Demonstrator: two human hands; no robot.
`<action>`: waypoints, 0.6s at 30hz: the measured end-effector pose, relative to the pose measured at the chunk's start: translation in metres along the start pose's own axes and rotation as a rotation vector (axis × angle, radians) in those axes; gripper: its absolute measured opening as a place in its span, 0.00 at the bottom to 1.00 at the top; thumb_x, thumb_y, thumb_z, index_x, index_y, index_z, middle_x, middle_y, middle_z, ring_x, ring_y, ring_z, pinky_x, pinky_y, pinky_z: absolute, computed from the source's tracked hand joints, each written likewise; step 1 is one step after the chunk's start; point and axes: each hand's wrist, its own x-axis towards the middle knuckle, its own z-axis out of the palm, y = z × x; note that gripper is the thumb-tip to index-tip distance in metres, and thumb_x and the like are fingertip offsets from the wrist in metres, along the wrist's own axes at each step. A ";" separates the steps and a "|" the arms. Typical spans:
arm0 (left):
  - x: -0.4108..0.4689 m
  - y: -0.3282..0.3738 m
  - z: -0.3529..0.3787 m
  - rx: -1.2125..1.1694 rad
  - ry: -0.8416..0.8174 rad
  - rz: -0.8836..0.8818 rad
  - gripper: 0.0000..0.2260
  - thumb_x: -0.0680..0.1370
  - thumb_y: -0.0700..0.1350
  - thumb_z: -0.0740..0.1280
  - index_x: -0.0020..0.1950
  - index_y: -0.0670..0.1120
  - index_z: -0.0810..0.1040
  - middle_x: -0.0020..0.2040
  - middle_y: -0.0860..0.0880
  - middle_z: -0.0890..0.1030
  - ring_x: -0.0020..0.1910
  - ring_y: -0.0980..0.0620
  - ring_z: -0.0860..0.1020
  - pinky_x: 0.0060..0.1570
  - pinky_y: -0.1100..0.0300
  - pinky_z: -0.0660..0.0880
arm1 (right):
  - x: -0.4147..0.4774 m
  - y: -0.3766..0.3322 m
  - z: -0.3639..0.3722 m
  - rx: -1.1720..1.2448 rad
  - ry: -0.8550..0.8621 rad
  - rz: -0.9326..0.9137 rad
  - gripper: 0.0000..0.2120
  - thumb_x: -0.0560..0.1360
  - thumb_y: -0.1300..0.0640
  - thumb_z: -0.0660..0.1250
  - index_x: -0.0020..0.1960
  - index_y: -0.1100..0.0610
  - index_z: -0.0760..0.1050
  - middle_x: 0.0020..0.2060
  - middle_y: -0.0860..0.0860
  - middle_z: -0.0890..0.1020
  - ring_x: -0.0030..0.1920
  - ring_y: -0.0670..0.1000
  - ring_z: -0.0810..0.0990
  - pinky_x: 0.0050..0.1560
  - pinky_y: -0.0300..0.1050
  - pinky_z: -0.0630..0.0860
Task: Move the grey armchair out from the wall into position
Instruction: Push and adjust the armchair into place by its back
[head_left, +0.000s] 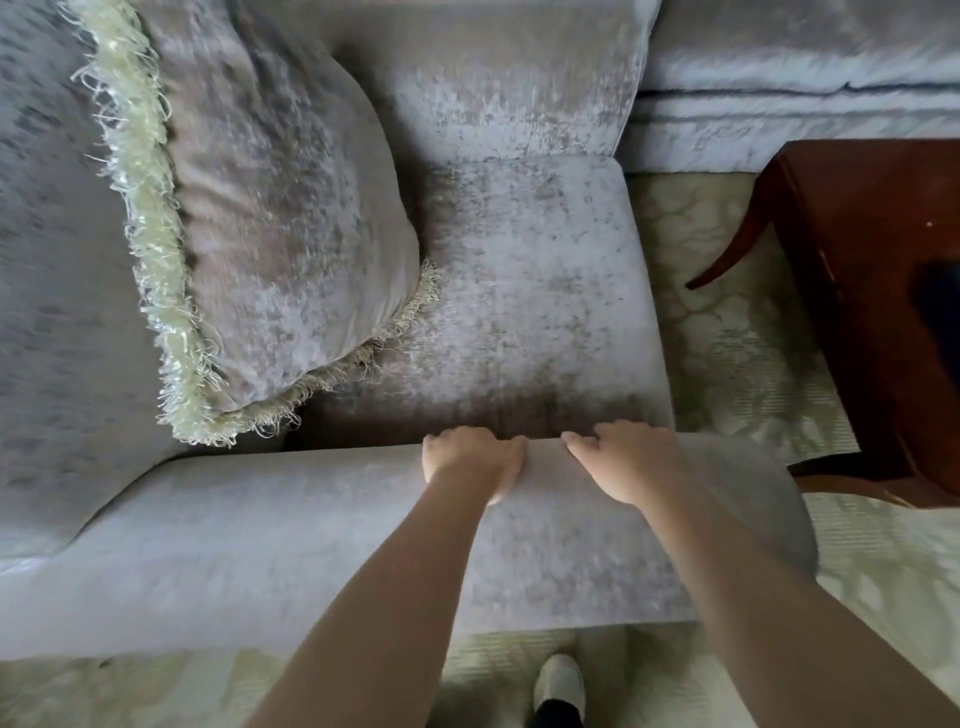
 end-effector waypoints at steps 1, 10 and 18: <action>0.000 -0.002 0.002 0.002 0.033 -0.012 0.29 0.76 0.62 0.45 0.51 0.46 0.80 0.48 0.46 0.81 0.49 0.46 0.77 0.49 0.52 0.65 | -0.002 0.004 0.000 -0.033 -0.016 -0.032 0.34 0.72 0.40 0.35 0.68 0.48 0.68 0.57 0.52 0.76 0.55 0.56 0.75 0.50 0.51 0.64; -0.013 -0.006 0.009 0.060 0.093 -0.075 0.28 0.77 0.64 0.46 0.48 0.47 0.79 0.43 0.47 0.79 0.41 0.47 0.72 0.43 0.56 0.66 | -0.013 0.003 0.010 0.029 0.037 0.019 0.33 0.74 0.34 0.42 0.48 0.54 0.79 0.46 0.52 0.82 0.51 0.54 0.77 0.61 0.53 0.62; -0.040 -0.005 0.008 0.031 0.084 -0.079 0.26 0.80 0.56 0.46 0.69 0.42 0.69 0.68 0.44 0.71 0.68 0.46 0.66 0.67 0.51 0.60 | -0.037 0.007 -0.004 -0.002 -0.049 0.003 0.32 0.78 0.38 0.41 0.66 0.56 0.71 0.62 0.54 0.76 0.62 0.55 0.73 0.64 0.54 0.64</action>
